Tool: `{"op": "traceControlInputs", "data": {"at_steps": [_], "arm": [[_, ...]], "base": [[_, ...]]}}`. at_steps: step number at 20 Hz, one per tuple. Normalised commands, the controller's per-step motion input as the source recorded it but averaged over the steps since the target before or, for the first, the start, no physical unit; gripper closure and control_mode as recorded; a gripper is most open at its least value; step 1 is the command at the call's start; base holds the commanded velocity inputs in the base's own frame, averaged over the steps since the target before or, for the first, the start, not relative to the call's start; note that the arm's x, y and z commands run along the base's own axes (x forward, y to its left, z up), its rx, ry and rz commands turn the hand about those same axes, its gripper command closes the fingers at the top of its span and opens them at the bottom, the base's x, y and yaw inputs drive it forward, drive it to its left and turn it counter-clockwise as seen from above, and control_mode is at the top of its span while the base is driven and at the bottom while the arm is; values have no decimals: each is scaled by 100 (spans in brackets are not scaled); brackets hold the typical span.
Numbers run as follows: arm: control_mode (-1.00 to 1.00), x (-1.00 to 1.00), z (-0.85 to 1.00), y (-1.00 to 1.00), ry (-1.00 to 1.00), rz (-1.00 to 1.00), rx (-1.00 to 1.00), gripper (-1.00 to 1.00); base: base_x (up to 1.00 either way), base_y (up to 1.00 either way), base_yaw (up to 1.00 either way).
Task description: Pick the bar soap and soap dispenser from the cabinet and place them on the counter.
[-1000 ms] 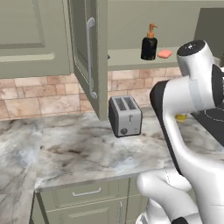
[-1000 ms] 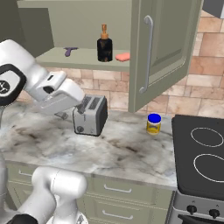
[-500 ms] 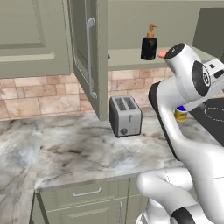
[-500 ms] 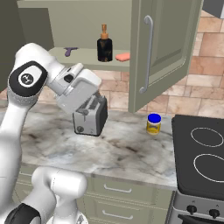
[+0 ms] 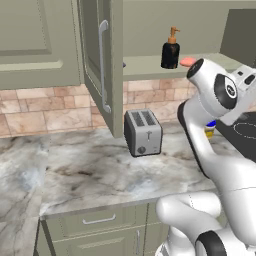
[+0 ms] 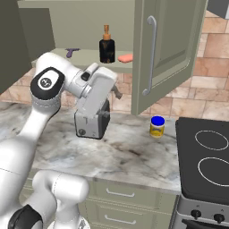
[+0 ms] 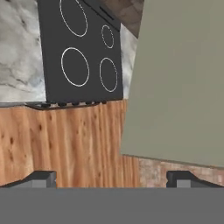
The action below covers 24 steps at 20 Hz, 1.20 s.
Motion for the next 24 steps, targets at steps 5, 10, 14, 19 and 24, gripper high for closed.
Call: {"op": "traceControlInputs", "data": {"at_steps": [5,10,14,19,24], "arm": [[-100,21,16,-31,13,0,-8,-100],[-100,34,19,-8,14,0,-9,-100],[-100,0,17,-6,7,0,-6,-100],[-100,-31,2,-30,1,-4,0,-100],[-100,-32,0,-30,0,-5,0,-100]], "base": [[0,0,0],[0,0,0],[0,0,0],[0,0,0],[0,0,0]]}}
